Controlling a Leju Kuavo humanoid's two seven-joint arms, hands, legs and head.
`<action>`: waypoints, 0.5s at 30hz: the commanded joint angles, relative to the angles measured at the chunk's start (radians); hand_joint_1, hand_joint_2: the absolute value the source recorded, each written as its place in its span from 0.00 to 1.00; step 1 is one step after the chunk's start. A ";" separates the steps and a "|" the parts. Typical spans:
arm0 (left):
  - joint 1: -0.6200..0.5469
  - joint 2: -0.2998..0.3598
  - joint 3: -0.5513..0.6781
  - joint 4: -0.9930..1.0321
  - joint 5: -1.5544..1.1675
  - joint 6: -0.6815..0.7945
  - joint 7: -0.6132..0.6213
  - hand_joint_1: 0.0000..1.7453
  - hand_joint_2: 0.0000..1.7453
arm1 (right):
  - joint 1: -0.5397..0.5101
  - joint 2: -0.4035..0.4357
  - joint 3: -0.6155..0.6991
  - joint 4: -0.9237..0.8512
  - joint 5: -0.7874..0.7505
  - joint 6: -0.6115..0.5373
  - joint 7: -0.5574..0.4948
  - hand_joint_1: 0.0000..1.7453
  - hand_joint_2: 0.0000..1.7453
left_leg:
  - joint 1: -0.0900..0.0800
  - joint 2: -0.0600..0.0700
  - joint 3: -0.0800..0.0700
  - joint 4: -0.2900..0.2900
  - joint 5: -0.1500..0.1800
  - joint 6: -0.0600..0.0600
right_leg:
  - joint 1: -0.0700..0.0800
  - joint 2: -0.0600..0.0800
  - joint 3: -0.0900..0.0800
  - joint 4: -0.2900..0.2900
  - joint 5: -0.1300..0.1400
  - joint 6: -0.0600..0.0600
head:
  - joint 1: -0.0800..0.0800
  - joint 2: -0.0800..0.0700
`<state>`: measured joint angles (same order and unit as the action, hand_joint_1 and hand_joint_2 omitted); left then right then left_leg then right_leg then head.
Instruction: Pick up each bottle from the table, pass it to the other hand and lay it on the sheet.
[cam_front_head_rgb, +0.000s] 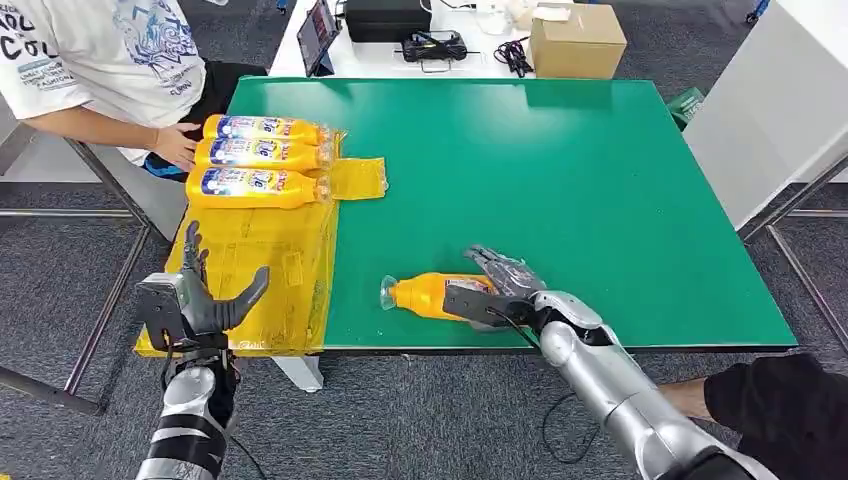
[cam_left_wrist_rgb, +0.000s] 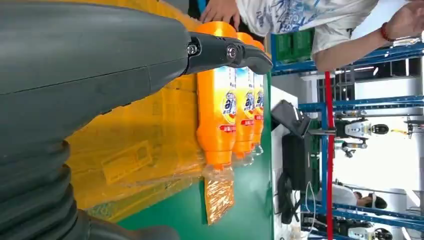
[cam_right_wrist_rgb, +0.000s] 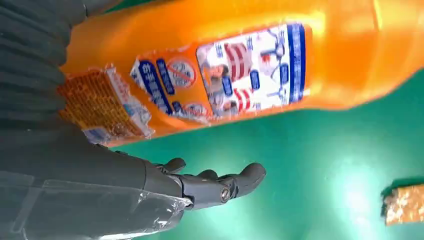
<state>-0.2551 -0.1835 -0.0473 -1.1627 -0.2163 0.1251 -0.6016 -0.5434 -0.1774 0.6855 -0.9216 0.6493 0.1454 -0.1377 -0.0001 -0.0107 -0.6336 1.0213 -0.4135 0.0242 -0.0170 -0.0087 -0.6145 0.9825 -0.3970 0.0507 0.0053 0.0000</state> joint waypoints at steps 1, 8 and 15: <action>-0.047 0.011 -0.014 0.089 0.018 -0.002 0.012 0.00 1.00 | -0.114 -0.055 0.154 0.096 -0.012 0.073 0.008 0.00 1.00 | 0.000 0.001 0.005 0.000 -0.002 -0.001 | 0.001 0.001 0.005 0.000 -0.002 -0.002 | 0.000 0.000; -0.049 0.010 -0.017 0.094 0.018 -0.005 0.012 0.00 1.00 | -0.130 -0.064 0.171 0.098 -0.018 0.102 0.002 0.00 1.00 | 0.001 0.002 0.007 0.000 -0.003 -0.002 | 0.001 0.002 0.007 0.000 -0.003 -0.003 | -0.001 0.000; -0.049 0.010 -0.017 0.094 0.018 -0.005 0.012 0.00 1.00 | -0.130 -0.064 0.171 0.098 -0.018 0.102 0.002 0.00 1.00 | 0.001 0.002 0.007 0.000 -0.003 -0.002 | 0.001 0.001 0.007 0.000 -0.003 -0.003 | -0.001 0.000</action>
<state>-0.2651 -0.1843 -0.0469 -1.1334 -0.1995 0.1236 -0.5932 -0.6157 -0.2319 0.7881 -0.8828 0.6294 0.2388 -0.1350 -0.0002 -0.0107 -0.6335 1.0214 -0.4135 0.0242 -0.0170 -0.0086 -0.6144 0.9825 -0.3969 0.0509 0.0046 0.0000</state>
